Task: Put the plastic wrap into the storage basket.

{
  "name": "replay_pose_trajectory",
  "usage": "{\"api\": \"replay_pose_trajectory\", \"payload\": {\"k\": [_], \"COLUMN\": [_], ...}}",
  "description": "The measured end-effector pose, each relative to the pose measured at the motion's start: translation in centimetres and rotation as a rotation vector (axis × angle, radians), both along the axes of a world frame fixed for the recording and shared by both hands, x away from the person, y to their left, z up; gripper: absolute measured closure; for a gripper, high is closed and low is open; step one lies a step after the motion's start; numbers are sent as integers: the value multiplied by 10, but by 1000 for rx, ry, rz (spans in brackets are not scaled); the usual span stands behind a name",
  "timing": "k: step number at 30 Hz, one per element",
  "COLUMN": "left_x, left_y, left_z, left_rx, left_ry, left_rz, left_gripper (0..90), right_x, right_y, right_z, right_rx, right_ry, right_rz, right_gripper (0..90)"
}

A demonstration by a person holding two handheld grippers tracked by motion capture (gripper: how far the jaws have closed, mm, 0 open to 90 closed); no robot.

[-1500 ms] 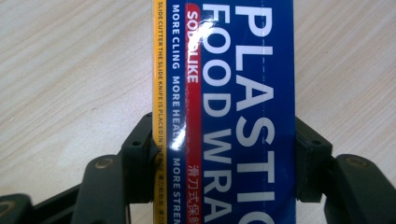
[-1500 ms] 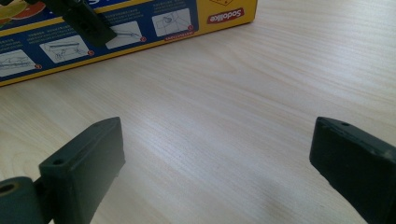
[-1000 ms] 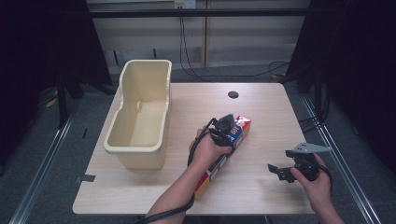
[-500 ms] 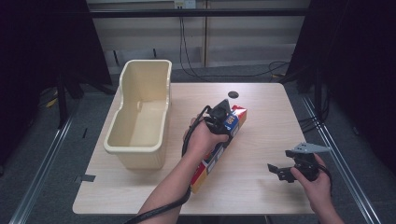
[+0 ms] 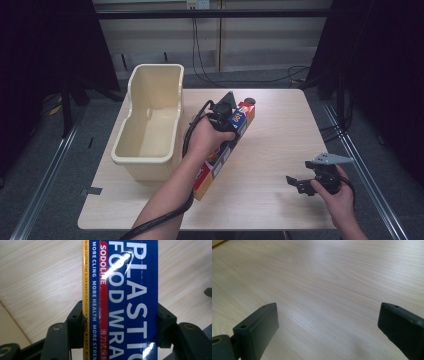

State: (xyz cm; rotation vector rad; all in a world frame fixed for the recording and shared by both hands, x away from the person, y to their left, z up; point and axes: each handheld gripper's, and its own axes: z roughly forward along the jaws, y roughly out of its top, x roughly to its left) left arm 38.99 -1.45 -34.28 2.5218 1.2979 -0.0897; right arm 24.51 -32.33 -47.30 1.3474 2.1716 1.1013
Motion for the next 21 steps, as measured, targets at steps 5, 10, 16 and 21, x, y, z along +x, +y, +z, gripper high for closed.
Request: {"api": "replay_pose_trajectory", "payload": {"k": [5, 10, 16, 21], "left_x": [1, 2, 3, 3], "left_y": [9, 21, 32, 40], "left_z": [9, 17, 24, 29], "left_rx": [2, -16, -12, -1], "left_ry": [13, 21, 23, 24], "left_rz": [29, 51, 75, 87], "left_gripper": [407, 406, 407, 407], "right_x": [0, -1, -1, 0], "right_y": [-1, -1, 0, 1], "right_z": [0, 0, 0, -1], "right_rx": [-1, -1, -2, -5], "right_ry": [-1, -1, -1, 1], "right_rz": [-3, -6, -2, -1], "right_gripper": [29, 29, 29, 29]}}
